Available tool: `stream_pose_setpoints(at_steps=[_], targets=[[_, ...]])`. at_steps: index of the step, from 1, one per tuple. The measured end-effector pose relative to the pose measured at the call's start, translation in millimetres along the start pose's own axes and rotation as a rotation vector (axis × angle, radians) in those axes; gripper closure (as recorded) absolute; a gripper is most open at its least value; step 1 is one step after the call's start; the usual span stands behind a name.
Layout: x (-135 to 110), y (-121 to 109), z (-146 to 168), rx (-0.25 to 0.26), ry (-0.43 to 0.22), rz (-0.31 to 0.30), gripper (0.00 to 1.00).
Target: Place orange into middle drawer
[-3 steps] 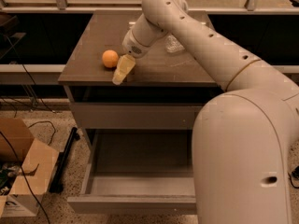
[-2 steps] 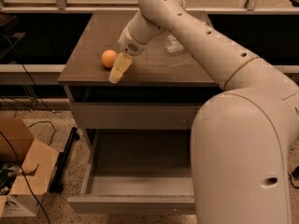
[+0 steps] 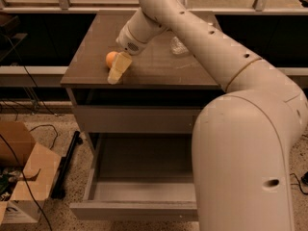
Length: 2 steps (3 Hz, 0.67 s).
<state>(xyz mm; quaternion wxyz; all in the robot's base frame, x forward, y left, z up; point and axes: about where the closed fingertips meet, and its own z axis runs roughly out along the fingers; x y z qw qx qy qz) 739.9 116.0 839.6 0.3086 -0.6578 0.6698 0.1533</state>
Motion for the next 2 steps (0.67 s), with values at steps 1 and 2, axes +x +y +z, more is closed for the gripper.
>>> stream_pose_setpoints(at_steps=[1,2], targets=[[-3.4,-5.6,9.6,-0.013,-0.008,0.013,0.02],[-0.2,-10.1,15.8,-0.016,-0.008,0.033,0.2]])
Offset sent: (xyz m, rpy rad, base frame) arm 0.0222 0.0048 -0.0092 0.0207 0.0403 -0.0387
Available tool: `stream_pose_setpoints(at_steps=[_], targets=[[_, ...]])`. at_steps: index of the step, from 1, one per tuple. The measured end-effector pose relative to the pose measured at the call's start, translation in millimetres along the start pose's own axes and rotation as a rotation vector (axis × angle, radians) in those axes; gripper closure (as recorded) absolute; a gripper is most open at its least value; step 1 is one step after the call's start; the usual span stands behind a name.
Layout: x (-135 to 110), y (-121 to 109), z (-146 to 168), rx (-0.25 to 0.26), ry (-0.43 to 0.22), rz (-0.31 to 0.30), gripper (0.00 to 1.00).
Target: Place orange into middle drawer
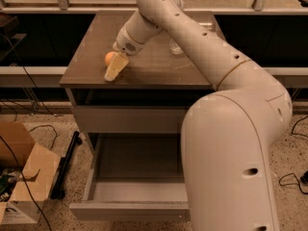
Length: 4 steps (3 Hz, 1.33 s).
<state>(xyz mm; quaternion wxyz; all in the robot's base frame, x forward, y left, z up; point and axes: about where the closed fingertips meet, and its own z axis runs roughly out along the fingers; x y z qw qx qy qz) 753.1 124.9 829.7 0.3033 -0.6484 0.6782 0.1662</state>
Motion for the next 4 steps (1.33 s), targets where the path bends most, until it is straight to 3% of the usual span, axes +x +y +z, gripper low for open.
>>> stream_pose_setpoints(at_steps=[1,2,3,4], targets=[[4,-3,-4,0.017,0.002,0.016,0.44],[5,-1,-21,0.053,-0.001,0.022,0.75],[3,8,-38,0.075,-0.011,0.016,0.97],[11,34,-65,0.1,-0.036,0.041,1.0]])
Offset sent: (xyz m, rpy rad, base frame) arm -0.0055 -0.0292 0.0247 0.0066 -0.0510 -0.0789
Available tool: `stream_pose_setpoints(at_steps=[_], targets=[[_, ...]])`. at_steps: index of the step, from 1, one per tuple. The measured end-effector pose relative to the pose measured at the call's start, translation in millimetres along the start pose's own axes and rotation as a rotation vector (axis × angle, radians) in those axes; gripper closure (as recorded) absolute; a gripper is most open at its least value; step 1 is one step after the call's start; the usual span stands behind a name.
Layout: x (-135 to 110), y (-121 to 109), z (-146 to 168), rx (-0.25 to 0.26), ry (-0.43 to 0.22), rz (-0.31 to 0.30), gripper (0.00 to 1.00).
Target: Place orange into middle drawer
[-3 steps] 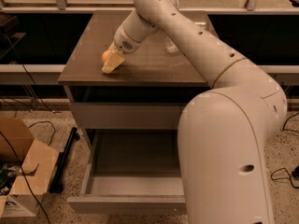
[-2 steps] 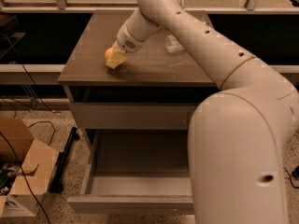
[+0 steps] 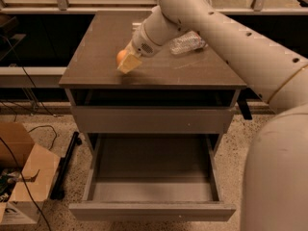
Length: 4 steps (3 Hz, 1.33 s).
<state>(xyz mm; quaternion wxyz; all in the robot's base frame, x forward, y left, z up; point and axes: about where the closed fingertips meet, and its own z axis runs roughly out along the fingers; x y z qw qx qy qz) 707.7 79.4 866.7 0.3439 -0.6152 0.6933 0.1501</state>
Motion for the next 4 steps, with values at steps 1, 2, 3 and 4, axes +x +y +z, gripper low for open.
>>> stream_pose_setpoints(at_steps=[1,2,3,4], targets=[[33,34,-32,0.023,-0.002,0.077,1.0],[83,75,-57,0.044,0.037,0.183,1.0],[139,119,-69,0.046,0.08,0.3,1.0],[195,151,-61,0.038,0.09,0.407,1.0]])
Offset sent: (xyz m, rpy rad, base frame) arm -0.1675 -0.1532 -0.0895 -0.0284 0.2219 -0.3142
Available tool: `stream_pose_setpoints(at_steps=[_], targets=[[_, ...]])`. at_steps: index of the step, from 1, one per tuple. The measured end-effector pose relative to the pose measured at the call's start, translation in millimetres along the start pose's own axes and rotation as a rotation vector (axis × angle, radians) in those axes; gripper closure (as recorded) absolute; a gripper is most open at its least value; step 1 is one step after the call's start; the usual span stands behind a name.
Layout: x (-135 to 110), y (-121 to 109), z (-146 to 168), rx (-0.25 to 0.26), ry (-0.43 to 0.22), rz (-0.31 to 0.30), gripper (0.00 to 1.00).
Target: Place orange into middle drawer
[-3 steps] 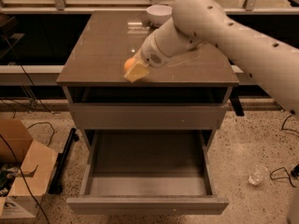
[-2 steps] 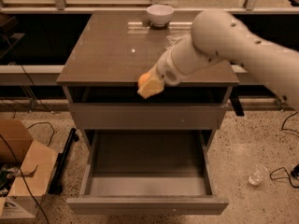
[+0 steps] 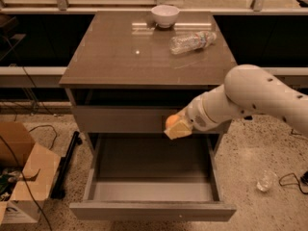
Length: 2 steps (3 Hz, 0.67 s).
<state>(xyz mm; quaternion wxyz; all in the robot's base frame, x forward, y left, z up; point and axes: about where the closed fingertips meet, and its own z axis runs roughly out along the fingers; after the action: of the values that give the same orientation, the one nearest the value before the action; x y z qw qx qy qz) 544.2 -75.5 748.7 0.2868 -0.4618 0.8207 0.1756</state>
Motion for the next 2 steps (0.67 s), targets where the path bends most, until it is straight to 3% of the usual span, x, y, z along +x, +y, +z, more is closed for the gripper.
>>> stream_pose_setpoints(at_steps=[1,2], targets=[[33,-19,29,-0.01,-0.033,0.065,1.0],[57,-47,71,-0.063,-0.061,0.113,1.0]])
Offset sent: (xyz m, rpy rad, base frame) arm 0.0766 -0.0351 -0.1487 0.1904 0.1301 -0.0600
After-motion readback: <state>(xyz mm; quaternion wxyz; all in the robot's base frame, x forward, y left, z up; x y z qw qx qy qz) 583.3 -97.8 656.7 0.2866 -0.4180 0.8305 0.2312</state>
